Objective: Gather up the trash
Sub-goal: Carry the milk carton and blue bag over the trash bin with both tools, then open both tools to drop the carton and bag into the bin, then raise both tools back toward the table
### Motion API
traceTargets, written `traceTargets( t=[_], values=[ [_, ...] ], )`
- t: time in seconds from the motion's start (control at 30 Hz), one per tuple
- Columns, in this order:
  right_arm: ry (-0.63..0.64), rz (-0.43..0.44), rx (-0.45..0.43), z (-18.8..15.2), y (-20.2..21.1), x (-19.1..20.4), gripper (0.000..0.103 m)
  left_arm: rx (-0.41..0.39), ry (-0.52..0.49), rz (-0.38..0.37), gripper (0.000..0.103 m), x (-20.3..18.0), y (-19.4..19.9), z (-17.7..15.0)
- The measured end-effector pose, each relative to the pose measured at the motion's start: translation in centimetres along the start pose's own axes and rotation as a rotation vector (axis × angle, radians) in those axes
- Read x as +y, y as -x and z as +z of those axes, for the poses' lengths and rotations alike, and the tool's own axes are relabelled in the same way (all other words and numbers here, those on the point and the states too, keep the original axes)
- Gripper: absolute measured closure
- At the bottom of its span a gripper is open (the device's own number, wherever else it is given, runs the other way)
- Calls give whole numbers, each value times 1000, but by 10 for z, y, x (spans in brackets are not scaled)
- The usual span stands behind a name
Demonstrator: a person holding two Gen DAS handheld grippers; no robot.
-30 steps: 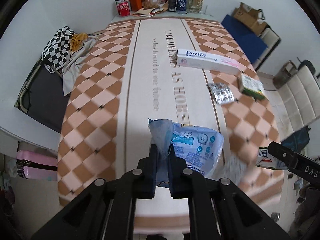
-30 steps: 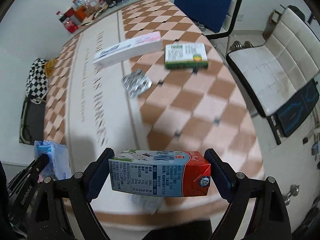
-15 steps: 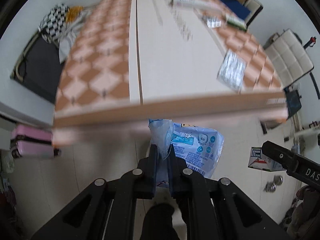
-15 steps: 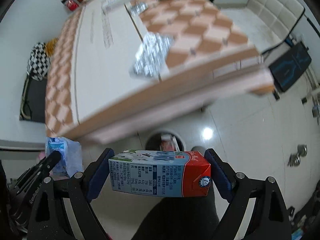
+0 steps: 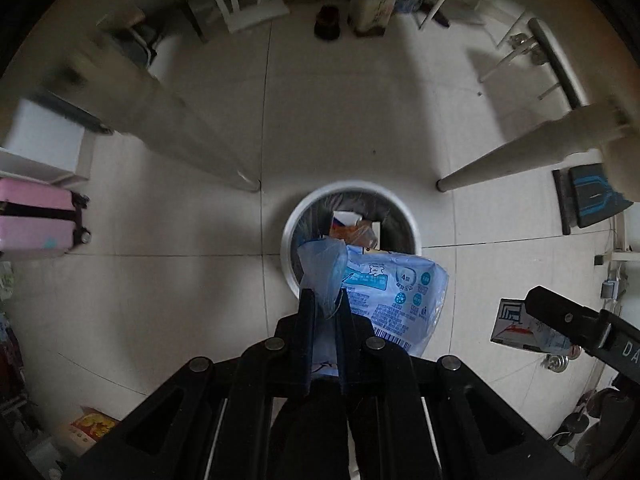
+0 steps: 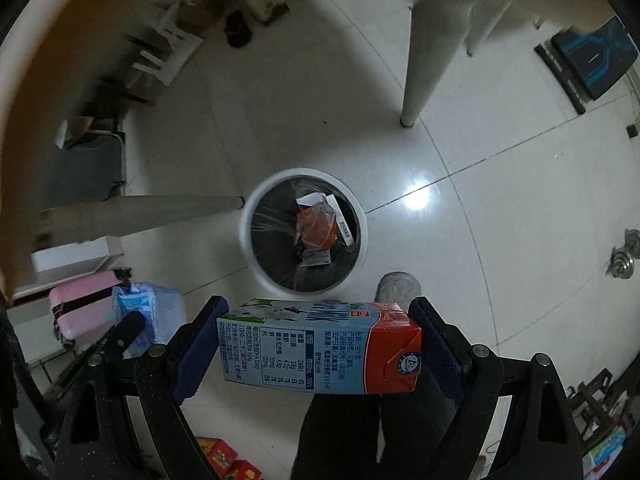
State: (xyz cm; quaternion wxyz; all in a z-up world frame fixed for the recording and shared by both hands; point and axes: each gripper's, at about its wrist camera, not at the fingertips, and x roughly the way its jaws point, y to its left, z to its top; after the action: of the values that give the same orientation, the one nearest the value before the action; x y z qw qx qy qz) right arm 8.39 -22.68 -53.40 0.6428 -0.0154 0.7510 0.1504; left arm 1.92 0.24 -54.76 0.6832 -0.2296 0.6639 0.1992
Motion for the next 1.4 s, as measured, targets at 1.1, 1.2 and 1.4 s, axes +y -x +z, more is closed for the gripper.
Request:
traceTargets(
  t=[1.1,1.2,1.4],
  values=[
    [58,-24,65,28,-130,6,1,83,64,46,6,48,-60,-15],
    [120,-68,51,17,-109,13,1,69,50,52,6,45,-40,-21],
    [227,-120,19,-7,-47,31,1,41,44,57,6,38,7,-31]
  ],
)
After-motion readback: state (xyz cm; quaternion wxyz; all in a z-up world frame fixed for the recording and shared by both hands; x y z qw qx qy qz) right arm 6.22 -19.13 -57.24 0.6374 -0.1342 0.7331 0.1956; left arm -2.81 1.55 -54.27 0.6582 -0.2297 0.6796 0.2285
